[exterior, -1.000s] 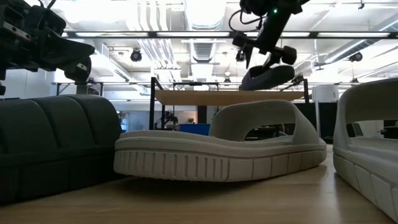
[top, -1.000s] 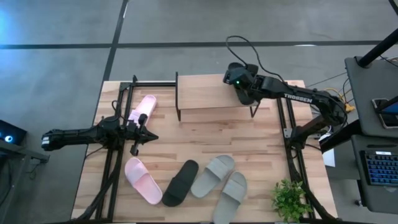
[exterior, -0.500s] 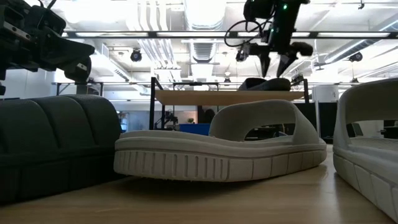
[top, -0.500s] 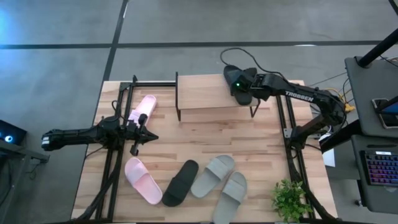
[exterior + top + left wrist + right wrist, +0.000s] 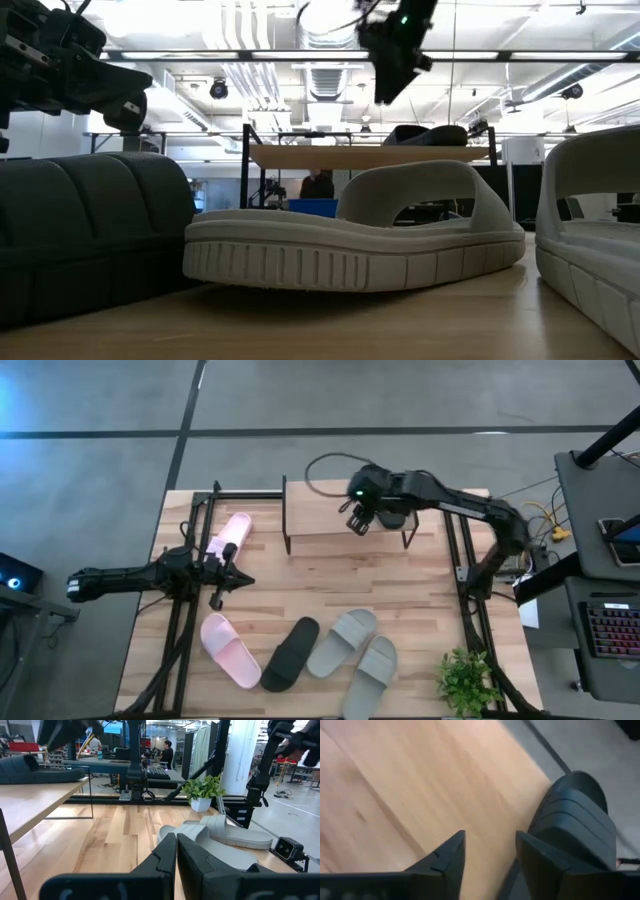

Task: Pick and place slides into the shelf
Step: Put the right black slide on the shelf

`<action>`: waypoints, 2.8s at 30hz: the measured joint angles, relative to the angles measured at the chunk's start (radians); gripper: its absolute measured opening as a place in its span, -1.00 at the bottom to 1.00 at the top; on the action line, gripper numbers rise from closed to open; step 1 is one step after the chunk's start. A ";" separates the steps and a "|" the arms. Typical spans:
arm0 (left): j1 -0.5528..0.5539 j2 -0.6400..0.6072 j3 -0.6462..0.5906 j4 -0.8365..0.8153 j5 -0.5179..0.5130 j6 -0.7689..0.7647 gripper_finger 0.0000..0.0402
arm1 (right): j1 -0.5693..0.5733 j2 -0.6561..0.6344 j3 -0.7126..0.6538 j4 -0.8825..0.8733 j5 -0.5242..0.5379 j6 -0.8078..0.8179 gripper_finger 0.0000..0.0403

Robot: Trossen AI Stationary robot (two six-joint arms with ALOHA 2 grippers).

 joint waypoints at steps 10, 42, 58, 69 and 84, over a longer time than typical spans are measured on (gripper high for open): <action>0.000 0.000 0.000 0.000 0.000 0.000 -1.00 | -0.062 0.328 0.383 -0.141 0.160 -0.296 -0.92; 0.000 0.002 0.000 0.000 0.000 0.000 -1.00 | -0.269 0.523 0.594 -0.469 0.057 -0.220 -0.96; 0.000 0.002 0.000 0.000 0.000 0.000 -1.00 | -0.240 0.500 0.593 -0.468 -0.034 -0.241 -0.96; 0.000 0.002 0.000 0.000 0.000 0.000 -1.00 | -0.228 0.469 0.517 -0.466 -0.005 -0.232 -0.96; 0.000 0.002 0.000 0.000 0.000 0.000 -1.00 | -0.237 0.330 0.261 -0.446 0.004 -0.209 -0.96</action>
